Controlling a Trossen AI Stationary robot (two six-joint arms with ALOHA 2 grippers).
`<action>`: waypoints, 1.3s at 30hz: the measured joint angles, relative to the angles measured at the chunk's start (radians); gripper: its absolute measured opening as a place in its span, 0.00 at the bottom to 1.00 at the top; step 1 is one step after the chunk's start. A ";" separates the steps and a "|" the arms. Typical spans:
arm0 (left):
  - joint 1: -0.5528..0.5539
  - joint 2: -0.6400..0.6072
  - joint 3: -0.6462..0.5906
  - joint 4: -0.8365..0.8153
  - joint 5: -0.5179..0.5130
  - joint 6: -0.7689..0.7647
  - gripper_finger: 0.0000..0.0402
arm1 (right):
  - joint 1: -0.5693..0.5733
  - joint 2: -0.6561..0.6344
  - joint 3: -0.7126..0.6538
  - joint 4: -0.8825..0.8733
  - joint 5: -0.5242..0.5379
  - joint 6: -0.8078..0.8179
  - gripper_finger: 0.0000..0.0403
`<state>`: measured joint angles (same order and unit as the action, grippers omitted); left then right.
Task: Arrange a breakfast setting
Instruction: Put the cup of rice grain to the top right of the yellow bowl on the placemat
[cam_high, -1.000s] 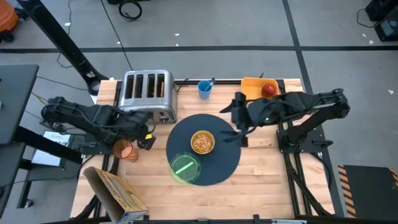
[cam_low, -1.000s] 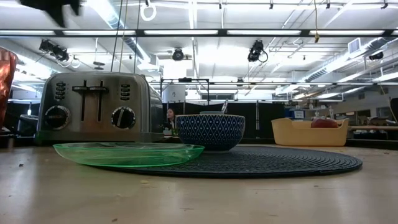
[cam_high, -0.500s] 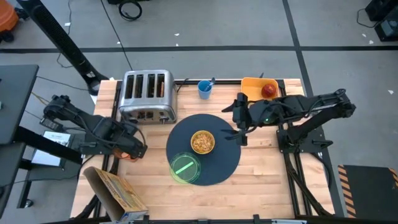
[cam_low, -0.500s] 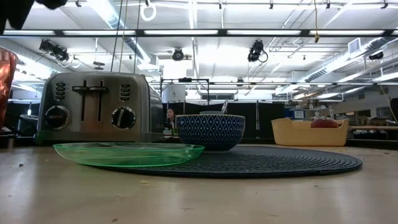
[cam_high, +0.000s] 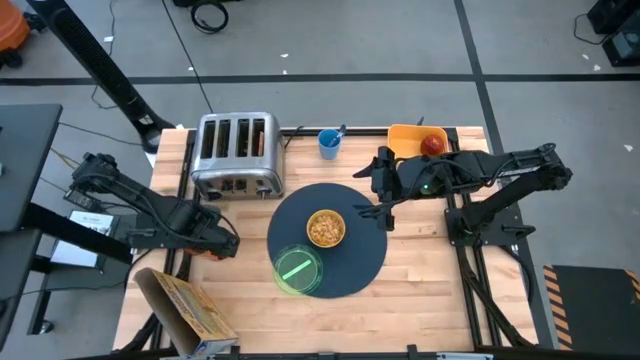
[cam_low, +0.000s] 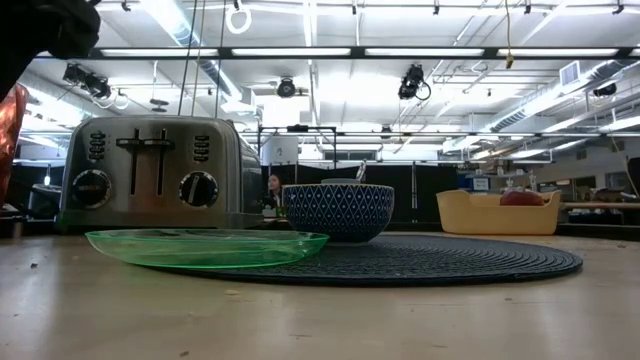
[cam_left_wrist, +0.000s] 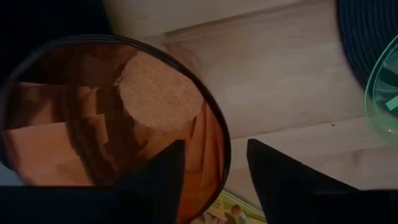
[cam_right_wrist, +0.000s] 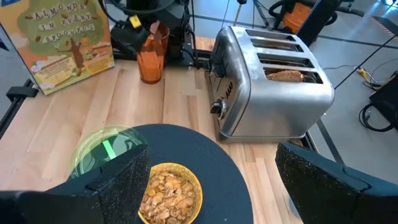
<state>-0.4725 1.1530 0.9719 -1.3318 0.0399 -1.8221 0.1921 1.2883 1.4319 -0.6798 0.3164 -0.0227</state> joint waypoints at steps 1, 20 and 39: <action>0.000 0.000 -0.002 0.000 0.000 0.000 0.41 | 0.000 0.000 0.000 0.003 0.000 -0.003 0.86; 0.000 0.000 0.005 -0.003 0.039 0.144 0.03 | 0.000 -0.097 0.001 -0.008 0.036 -0.035 0.86; 0.103 0.215 0.453 -0.063 -0.082 0.673 0.03 | 0.011 -0.177 0.002 -0.171 0.078 0.031 0.86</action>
<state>-0.3690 1.3682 1.4250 -1.3944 -0.0420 -1.1495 0.2035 1.1118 1.4334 -0.8513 0.3946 0.0086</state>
